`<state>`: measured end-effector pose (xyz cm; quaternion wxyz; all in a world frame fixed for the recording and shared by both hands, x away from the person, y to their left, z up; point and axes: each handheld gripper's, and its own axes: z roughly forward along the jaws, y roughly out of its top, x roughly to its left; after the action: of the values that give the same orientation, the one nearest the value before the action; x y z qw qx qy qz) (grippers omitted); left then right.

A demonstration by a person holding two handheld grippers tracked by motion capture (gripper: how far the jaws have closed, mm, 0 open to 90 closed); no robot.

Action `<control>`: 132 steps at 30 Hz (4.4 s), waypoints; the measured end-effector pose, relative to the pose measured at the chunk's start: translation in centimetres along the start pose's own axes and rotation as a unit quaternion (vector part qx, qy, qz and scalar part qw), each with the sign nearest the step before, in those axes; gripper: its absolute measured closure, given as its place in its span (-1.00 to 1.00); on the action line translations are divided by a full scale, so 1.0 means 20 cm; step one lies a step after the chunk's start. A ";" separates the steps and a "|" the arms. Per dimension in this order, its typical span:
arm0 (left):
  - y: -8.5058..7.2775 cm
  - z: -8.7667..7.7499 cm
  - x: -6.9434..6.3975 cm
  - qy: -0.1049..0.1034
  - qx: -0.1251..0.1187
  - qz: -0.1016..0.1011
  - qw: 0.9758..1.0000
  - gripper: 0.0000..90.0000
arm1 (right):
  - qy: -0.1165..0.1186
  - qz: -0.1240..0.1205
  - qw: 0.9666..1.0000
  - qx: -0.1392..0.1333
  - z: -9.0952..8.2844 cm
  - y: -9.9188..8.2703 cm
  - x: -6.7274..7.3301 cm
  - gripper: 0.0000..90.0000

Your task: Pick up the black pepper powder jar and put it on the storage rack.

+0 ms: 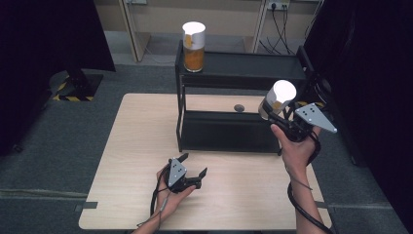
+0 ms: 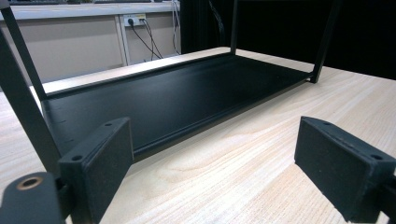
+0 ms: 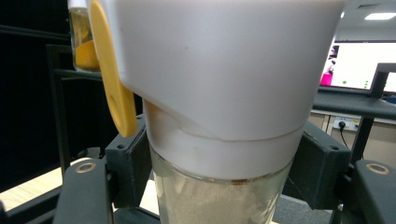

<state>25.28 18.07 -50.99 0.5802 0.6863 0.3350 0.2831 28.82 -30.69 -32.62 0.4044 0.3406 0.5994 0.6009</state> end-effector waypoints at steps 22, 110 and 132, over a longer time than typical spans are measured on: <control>0.00 0.00 0.00 0.000 0.001 0.001 1.000 -0.75 | -0.013 -0.004 1.000 -0.002 0.05 0.16 -0.03 -0.31; 0.00 0.00 0.01 -0.004 -0.001 -0.001 1.000 -0.75 | -0.105 0.013 0.991 0.084 0.48 0.62 -0.22 -0.31; 0.00 0.00 0.01 -0.005 -0.001 0.000 1.000 -0.76 | -0.121 0.020 0.988 0.097 0.58 0.61 -0.27 -0.31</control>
<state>25.29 18.22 -51.03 0.5824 0.6873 0.3316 0.2801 40.63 -29.88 -19.43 0.4268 0.4601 0.5945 0.5028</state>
